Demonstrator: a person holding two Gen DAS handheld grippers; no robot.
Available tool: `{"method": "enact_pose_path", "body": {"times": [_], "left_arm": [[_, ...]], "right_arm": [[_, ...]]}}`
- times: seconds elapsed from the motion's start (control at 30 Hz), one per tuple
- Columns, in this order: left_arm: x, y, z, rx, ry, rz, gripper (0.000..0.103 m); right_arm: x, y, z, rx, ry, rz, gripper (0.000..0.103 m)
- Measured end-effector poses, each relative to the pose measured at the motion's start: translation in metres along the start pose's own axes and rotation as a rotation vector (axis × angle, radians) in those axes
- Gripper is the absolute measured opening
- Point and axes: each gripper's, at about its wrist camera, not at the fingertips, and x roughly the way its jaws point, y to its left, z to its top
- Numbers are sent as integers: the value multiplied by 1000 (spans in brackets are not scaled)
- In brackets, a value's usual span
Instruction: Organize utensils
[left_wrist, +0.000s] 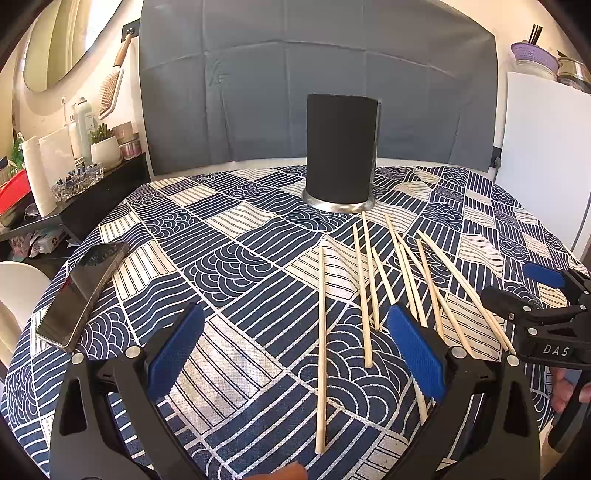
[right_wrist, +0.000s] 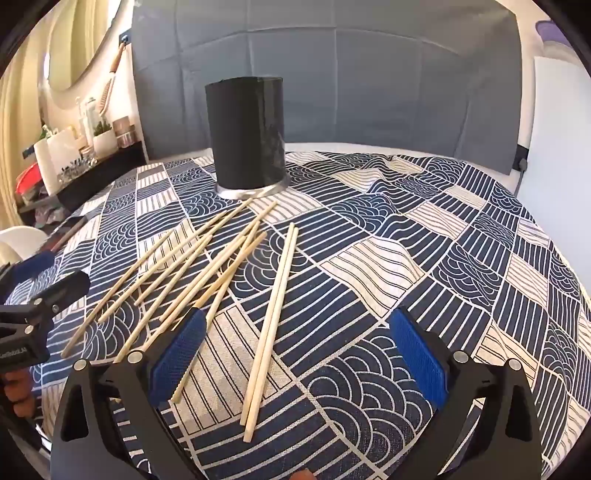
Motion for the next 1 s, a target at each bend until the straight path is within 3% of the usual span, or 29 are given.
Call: {"method": "enact_pose_path", "body": {"times": [0.2, 1.0], "left_arm": [[6, -1, 0, 7, 23, 16, 97], [1, -5, -5, 26, -6, 13, 97]], "right_arm": [[-1, 0, -1, 2, -9, 3, 95], [2, 0, -1, 4, 1, 3, 95]]}}
